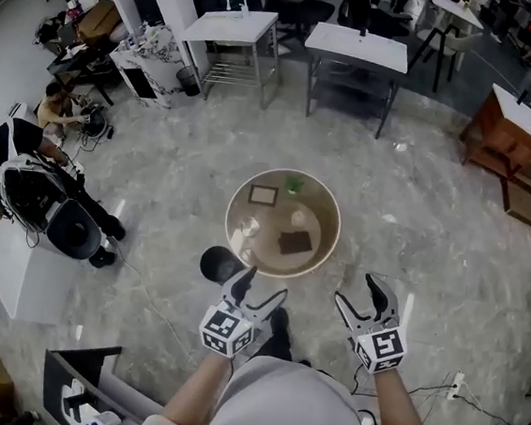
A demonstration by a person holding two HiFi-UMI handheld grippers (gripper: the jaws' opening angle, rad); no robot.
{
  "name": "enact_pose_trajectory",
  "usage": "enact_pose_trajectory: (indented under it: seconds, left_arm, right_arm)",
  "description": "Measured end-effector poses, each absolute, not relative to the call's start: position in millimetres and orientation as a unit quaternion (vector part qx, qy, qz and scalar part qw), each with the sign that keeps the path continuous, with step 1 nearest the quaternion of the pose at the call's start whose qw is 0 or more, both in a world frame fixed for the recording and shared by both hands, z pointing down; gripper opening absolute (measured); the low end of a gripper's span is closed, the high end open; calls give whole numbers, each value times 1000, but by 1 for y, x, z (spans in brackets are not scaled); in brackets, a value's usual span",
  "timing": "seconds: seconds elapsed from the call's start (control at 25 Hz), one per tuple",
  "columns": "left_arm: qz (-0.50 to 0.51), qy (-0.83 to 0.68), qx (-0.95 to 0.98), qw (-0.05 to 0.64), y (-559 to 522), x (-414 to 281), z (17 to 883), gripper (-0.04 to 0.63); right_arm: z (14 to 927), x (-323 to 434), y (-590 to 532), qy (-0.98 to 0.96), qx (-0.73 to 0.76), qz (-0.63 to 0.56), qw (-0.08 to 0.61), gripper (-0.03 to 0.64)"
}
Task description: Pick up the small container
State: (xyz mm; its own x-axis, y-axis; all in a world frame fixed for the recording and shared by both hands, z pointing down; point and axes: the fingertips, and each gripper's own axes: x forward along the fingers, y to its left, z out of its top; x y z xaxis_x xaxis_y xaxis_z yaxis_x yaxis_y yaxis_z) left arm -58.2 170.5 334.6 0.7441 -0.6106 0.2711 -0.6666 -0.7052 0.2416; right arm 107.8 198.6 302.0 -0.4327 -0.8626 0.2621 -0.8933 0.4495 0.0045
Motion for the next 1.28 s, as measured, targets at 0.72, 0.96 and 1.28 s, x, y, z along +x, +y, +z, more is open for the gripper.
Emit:
enact_pose_trajectory:
  seconds: [0.72, 0.96, 1.28]
  left_arm:
    - [100, -313, 930, 166, 73, -77, 353, 371]
    - [103, -321, 924, 180, 64, -70, 360, 377]
    - [97, -355, 907, 206, 37, -45, 376, 379]
  right_arm:
    - [318, 73, 99, -833, 532, 82, 126, 327]
    - [323, 84, 82, -839, 520, 93, 132, 327]
    - [346, 103, 37, -862, 474, 106, 143, 327]
